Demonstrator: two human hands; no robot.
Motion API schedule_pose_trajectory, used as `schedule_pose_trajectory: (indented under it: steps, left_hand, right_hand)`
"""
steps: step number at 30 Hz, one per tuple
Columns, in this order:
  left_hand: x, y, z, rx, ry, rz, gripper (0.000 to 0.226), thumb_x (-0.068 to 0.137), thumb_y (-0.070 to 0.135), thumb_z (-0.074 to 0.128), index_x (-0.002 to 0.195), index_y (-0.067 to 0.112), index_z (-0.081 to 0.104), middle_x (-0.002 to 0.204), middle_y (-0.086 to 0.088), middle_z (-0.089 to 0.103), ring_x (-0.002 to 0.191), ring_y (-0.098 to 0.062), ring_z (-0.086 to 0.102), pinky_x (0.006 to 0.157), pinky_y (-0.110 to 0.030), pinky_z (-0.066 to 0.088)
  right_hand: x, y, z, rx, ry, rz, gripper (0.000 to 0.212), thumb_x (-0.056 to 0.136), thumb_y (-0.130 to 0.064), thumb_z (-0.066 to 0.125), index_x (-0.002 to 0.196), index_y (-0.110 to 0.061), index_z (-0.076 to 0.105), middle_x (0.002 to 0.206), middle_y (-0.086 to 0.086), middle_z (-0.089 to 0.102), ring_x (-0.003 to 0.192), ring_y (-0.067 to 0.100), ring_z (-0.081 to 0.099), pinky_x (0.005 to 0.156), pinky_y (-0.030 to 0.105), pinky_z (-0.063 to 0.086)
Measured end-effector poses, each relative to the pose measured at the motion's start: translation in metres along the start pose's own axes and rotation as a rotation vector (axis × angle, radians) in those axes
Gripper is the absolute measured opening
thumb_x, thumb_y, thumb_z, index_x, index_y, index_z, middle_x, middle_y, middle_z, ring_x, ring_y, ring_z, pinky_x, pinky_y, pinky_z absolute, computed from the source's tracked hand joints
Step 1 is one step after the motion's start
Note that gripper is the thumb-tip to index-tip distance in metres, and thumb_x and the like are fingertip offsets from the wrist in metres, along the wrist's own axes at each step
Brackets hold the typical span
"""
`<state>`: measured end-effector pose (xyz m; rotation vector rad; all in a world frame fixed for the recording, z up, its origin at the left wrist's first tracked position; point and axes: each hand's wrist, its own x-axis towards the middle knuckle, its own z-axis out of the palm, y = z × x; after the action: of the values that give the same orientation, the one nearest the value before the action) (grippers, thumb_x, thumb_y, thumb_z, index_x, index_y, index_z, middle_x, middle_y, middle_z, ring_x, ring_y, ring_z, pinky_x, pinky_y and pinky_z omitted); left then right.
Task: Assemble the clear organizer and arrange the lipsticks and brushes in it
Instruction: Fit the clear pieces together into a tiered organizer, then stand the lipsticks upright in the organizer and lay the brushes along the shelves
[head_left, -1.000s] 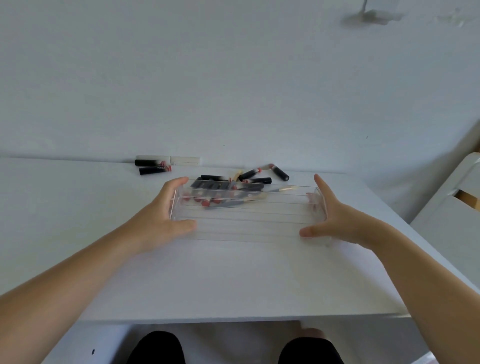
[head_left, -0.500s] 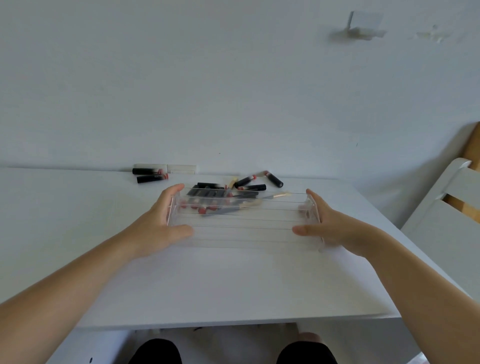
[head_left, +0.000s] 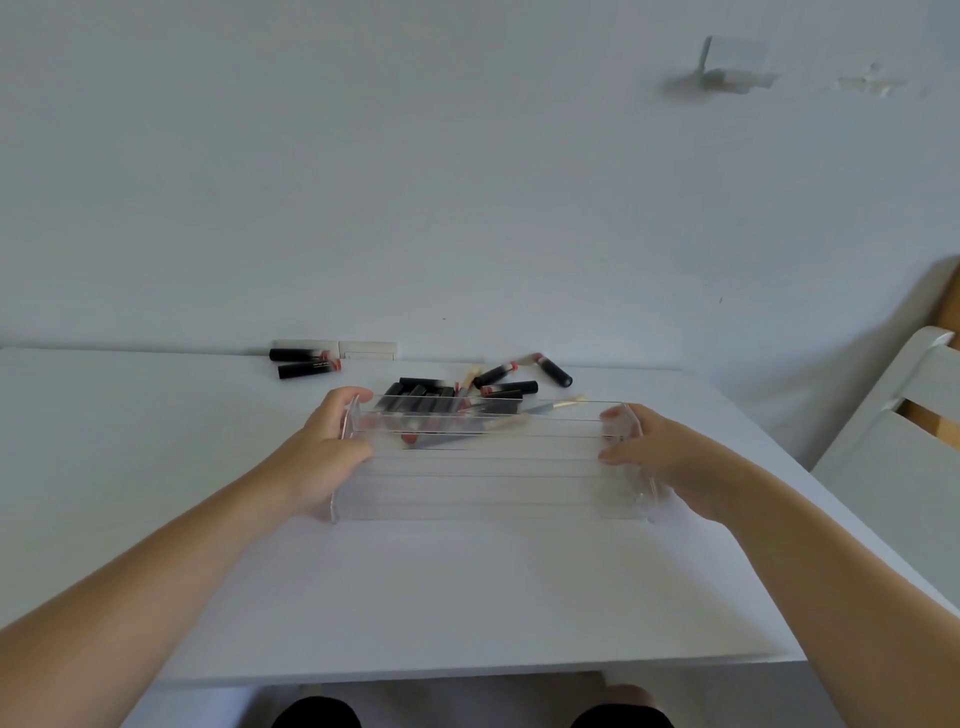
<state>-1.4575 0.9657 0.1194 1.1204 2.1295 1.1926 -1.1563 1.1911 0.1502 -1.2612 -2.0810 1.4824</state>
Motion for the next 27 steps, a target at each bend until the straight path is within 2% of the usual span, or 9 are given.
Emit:
schedule_pose_trajectory:
  steps: [4,8,10,14,16,18,21,24,27]
  left_hand:
    - [0.002,-0.002,-0.001,0.005,-0.009,0.008,0.055,0.095,0.012,0.052,0.128,0.053,0.035,0.144,0.004,0.043,0.121,-0.019,0.051,0.089,-0.031,0.036]
    - [0.003,0.002,0.000,0.028,-0.005,0.003,0.058,0.095,0.012,0.054,0.141,0.043,0.035,0.146,0.003,0.042,0.126,-0.020,0.048,0.093,-0.030,0.034]
    - [0.003,0.004,-0.003,0.055,-0.023,-0.011,0.061,0.095,0.016,0.059,0.144,0.043,0.034,0.144,0.003,0.042,0.124,-0.019,0.049,0.093,-0.030,0.034]
    - [0.003,0.014,-0.022,-0.045,-0.028,-0.050,0.055,0.088,0.044,0.065,0.138,0.051,0.043,0.125,0.019,0.054,0.119,-0.010,0.052,0.091,-0.029,0.034]
    - [0.009,0.018,-0.036,-0.076,0.037,-0.021,0.051,0.078,0.053,0.059,0.128,0.049,0.055,0.119,0.023,0.060,0.117,-0.005,0.056,0.092,-0.030,0.040]
    - [0.022,0.017,-0.050,-0.042,0.109,0.049,0.045,0.079,0.051,0.053,0.121,0.043,0.064,0.117,0.019,0.066,0.112,-0.006,0.060,0.093,-0.028,0.043]
    - [0.047,0.008,-0.066,0.101,0.244,0.163,0.027,0.094,0.037,0.055,0.117,0.033,0.068,0.115,0.014,0.069,0.107,-0.003,0.061,0.086,-0.020,0.041]
    - [0.080,-0.007,-0.079,0.459,0.330,0.244,0.034,0.100,0.030,0.057,0.132,0.019,0.062,0.136,-0.002,0.061,0.120,-0.022,0.054,0.100,-0.037,0.043]
    - [0.106,-0.017,-0.086,0.654,0.317,0.200,0.050,0.098,0.042,0.060,0.140,0.016,0.055,0.147,-0.004,0.053,0.137,-0.032,0.042,0.111,-0.045,0.034]
  right_hand:
    - [0.000,0.001,0.001,0.008,0.009,-0.004,0.043,0.087,-0.006,0.070,0.123,-0.026,0.058,0.121,0.004,0.063,0.112,0.026,0.062,0.095,0.038,0.048]
    - [0.001,0.003,0.000,0.015,0.000,-0.014,0.044,0.085,-0.008,0.073,0.121,-0.028,0.059,0.119,0.002,0.064,0.106,0.022,0.063,0.085,0.032,0.049]
    - [0.002,0.004,-0.003,-0.009,-0.018,-0.016,0.046,0.083,-0.013,0.077,0.123,-0.028,0.060,0.119,0.001,0.065,0.108,0.020,0.062,0.092,0.033,0.048]
    - [0.003,-0.004,-0.020,0.002,-0.089,-0.037,0.068,0.062,-0.039,0.091,0.123,-0.033,0.062,0.127,-0.003,0.065,0.123,0.017,0.056,0.114,0.037,0.034]
    - [0.007,-0.013,-0.030,-0.010,-0.071,-0.064,0.074,0.056,-0.053,0.089,0.123,-0.036,0.063,0.131,-0.006,0.062,0.129,0.016,0.050,0.115,0.036,0.030]
    - [0.014,-0.023,-0.035,-0.057,-0.038,-0.100,0.079,0.052,-0.064,0.082,0.123,-0.037,0.063,0.131,-0.009,0.061,0.131,0.014,0.049,0.112,0.036,0.031]
    - [0.033,-0.043,-0.038,-0.184,0.020,-0.150,0.068,0.064,-0.063,0.081,0.123,-0.037,0.062,0.130,-0.009,0.061,0.126,0.016,0.053,0.112,0.042,0.037]
    - [0.060,-0.059,-0.031,-0.356,0.030,-0.213,0.060,0.076,-0.056,0.078,0.129,-0.038,0.057,0.131,-0.010,0.057,0.118,0.013,0.057,0.097,0.034,0.045]
    - [0.088,-0.068,-0.021,-0.549,-0.036,-0.267,0.078,0.072,-0.064,0.077,0.141,-0.041,0.046,0.144,-0.008,0.049,0.129,0.016,0.051,0.098,0.031,0.042]
